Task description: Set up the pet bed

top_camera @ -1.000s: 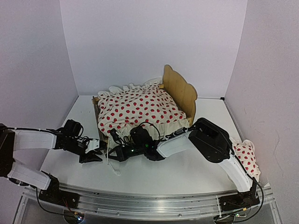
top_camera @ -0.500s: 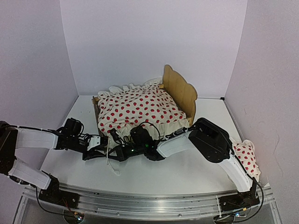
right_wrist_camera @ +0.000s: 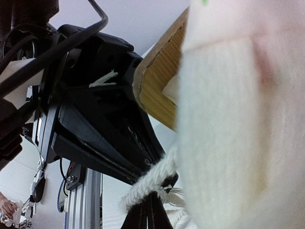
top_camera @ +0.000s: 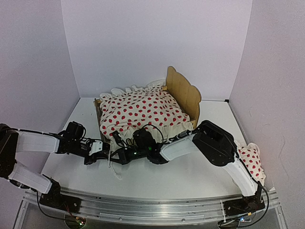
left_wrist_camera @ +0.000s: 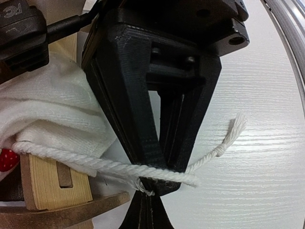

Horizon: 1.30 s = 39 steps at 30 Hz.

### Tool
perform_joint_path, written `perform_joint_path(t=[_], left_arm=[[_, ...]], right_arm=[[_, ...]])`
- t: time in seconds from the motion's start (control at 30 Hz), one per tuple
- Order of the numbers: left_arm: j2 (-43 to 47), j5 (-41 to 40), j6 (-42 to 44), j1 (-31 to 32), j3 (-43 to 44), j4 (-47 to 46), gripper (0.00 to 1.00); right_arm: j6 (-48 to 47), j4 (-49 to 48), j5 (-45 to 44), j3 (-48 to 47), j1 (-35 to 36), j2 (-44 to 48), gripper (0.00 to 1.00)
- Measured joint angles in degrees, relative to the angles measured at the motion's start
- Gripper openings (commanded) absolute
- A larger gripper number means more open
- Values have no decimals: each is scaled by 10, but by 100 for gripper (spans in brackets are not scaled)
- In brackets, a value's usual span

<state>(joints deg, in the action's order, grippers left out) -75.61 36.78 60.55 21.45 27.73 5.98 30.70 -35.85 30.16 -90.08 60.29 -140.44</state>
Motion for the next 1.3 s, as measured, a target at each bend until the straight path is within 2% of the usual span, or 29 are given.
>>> perform_joint_path(t=[0.03, 0.1, 0.17, 0.3, 0.53, 0.6, 0.8, 0.93, 0.97, 1.0, 1.03, 1.1, 1.13, 1.17, 1.3], left_arm=[[2, -3, -3, 0, 0, 0, 0], [6, -11, -10, 1, 0, 0, 0], [8, -21, -21, 2, 0, 0, 0], [8, -44, -36, 2, 1, 9, 0], [14, -70, -52, 2, 3, 35, 0], [18, -72, -57, 2, 4, 40, 0], [21, -75, -71, 2, 4, 47, 0], [21, -76, -76, 2, 4, 48, 0], [21, -76, -77, 2, 4, 49, 0], [21, -77, -79, 2, 5, 50, 0], [21, -79, -79, 2, 5, 50, 0], [22, -81, -80, 2, 6, 51, 0], [23, -82, -81, 2, 7, 52, 0], [26, -83, -81, 2, 9, 54, 0], [45, -86, -80, 2, 15, 70, 0]], right_arm=[[0, -1, -1, 0, 0, 0, 1], [0, -3, -7, 3, -2, 1, 11], [0, -4, -19, 15, -2, 6, 16], [-8, 1, -54, 68, -2, 35, 29], [-34, 34, -146, 156, 3, 115, 48], [-60, 53, -181, 164, 14, 129, 56], [-160, 140, -261, 160, 78, 132, 61], [-211, 182, -290, 123, 106, 116, 59], [-222, 191, -295, 113, 108, 111, 54], [-231, 199, -301, 104, 109, 107, 45], [-239, 204, -307, 97, 109, 103, 31], [-253, 215, -321, 86, 109, 96, 9], [-261, 220, -330, 81, 109, 93, 3], [-264, 223, -342, 78, 109, 91, 0], [-283, 234, -385, 73, 108, 90, 0]])
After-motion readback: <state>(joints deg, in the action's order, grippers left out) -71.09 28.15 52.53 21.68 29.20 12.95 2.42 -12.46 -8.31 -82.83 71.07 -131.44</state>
